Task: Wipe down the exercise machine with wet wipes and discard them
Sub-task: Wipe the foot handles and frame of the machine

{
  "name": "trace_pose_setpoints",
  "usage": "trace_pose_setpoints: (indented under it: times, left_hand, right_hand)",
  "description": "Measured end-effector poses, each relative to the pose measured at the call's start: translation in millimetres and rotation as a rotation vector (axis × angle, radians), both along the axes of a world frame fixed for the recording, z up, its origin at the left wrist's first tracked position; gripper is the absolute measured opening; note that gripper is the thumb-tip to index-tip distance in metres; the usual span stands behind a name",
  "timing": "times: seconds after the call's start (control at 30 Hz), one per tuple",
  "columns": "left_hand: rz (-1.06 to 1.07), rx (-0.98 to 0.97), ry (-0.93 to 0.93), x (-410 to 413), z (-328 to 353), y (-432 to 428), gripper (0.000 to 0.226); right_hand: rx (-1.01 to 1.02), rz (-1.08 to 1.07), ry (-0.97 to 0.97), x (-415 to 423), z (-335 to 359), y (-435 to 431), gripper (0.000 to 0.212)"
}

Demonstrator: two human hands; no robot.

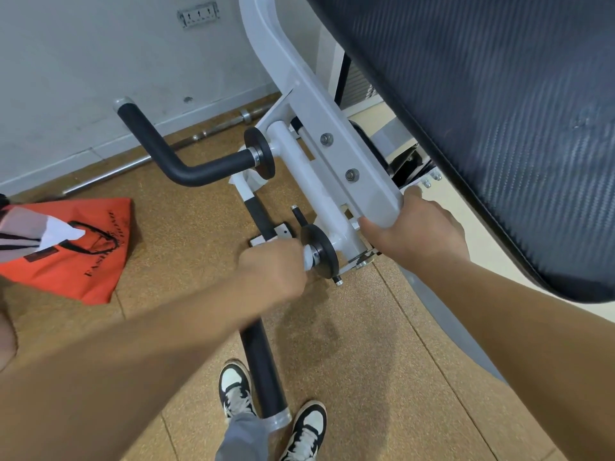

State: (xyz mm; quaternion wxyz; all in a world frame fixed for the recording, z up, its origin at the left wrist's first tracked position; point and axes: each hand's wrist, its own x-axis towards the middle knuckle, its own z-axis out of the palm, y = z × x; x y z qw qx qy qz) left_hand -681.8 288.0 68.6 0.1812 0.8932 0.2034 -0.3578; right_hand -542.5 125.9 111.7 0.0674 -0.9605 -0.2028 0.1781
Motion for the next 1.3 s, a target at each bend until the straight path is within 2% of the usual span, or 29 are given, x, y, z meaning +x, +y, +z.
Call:
trace_pose_setpoints:
  times: [0.03,0.07,0.1,0.13,0.17,0.27,0.3,0.33,0.37,0.43,0.5,0.53,0.57,0.6,0.67,0.73,0.77,0.8,0.83,0.87,0.93,1.0,1.03,1.07,1.1,1.13,1.23,1.27,1.3]
  left_hand:
    - [-0.086,0.220,-0.079,-6,-1,-13,0.034]
    - [-0.120,0.322,-0.123,-10,-5,-20,0.041]
    - [-0.090,0.303,-0.110,-11,-5,-20,0.039]
    - [-0.055,0.171,-0.086,-6,-4,-12,0.028]
    - [0.030,-0.052,-0.032,1,-5,1,0.021]
    - [0.316,-0.762,0.293,11,-3,31,0.041]
    - [0.366,-0.868,0.353,10,-4,34,0.039]
    - [0.336,-0.825,0.367,14,-5,33,0.035]
    - [0.242,-0.655,0.362,17,-3,28,0.033]
    - [0.009,-0.183,0.192,17,7,6,0.018]
    - [-0.088,0.235,-0.023,0,4,-19,0.034]
    - [-0.087,0.318,-0.120,-5,-1,-27,0.036]
    - [-0.077,0.309,-0.138,-4,-6,-24,0.031]
    - [-0.020,0.181,-0.121,0,-8,-14,0.020]
    - [0.208,-0.308,0.060,11,-10,12,0.004]
    - [0.408,-0.793,0.337,15,-12,31,0.024]
    - [0.460,-0.951,0.429,13,-15,36,0.029]
    - [0.471,-0.986,0.457,13,-16,38,0.032]
    - [0.441,-0.921,0.450,16,-16,36,0.034]
    - [0.366,-0.751,0.392,18,-12,31,0.032]
    - [0.133,-0.283,0.139,13,0,11,0.017]
    - [-0.054,0.223,-0.140,1,0,-15,0.023]
    - [-0.084,0.332,-0.225,-3,-2,-25,0.028]
    - [-0.064,0.326,-0.234,-5,-7,-25,0.024]
    - [-0.017,0.194,-0.206,-2,-7,-17,0.012]
    - [0.061,-0.038,-0.154,5,-8,-5,0.003]
    - [0.425,-0.746,0.257,16,-14,29,0.026]
    - [0.491,-0.878,0.354,16,-18,34,0.034]
    - [0.523,-0.932,0.401,17,-22,36,0.035]
  right_hand:
    - [-0.001,-0.002,0.008,0,1,0,0.060]
    - [-0.004,-0.006,0.017,1,2,1,0.061]
    - [-0.006,-0.009,0.023,1,2,1,0.062]
    - [-0.006,-0.010,0.023,1,1,1,0.063]
    - [-0.005,-0.008,0.018,1,0,0,0.064]
    - [-0.009,0.002,0.013,1,1,0,0.063]
    - [-0.004,0.005,0.020,0,2,0,0.062]
    - [0.004,0.001,0.024,-1,2,1,0.061]
    - [0.010,-0.002,0.023,0,2,0,0.061]
    - [0.006,-0.003,0.021,1,2,-1,0.061]
    - [-0.001,0.011,0.027,-1,5,1,0.060]
    - [0.001,0.010,0.025,-2,6,1,0.061]
    - [0.002,0.004,0.022,-2,5,0,0.061]
    - [0.001,0.001,0.018,-2,4,0,0.061]
    - [-0.002,0.009,0.012,-2,3,-1,0.059]
    - [0.007,0.007,0.012,-2,4,-1,0.057]
    - [0.011,0.009,0.011,-3,3,-1,0.057]
    - [0.016,0.012,0.006,-3,2,-1,0.057]
    - [0.017,0.013,0.003,-2,1,-1,0.057]
    - [0.017,0.010,0.001,-1,0,-2,0.056]
    - [0.008,0.011,0.012,-1,2,-1,0.056]
    - [0.011,0.009,0.018,-2,4,0,0.056]
    - [0.009,0.002,0.021,-2,4,1,0.056]
    - [0.006,-0.004,0.022,-2,3,0,0.056]
    - [0.004,-0.008,0.018,-2,2,0,0.056]
    - [0.001,-0.005,0.008,-2,0,0,0.057]
    - [-0.018,0.008,-0.024,-3,2,1,0.057]
    - [-0.020,0.009,-0.029,-3,2,1,0.058]
    - [-0.017,0.009,-0.028,-3,1,1,0.058]
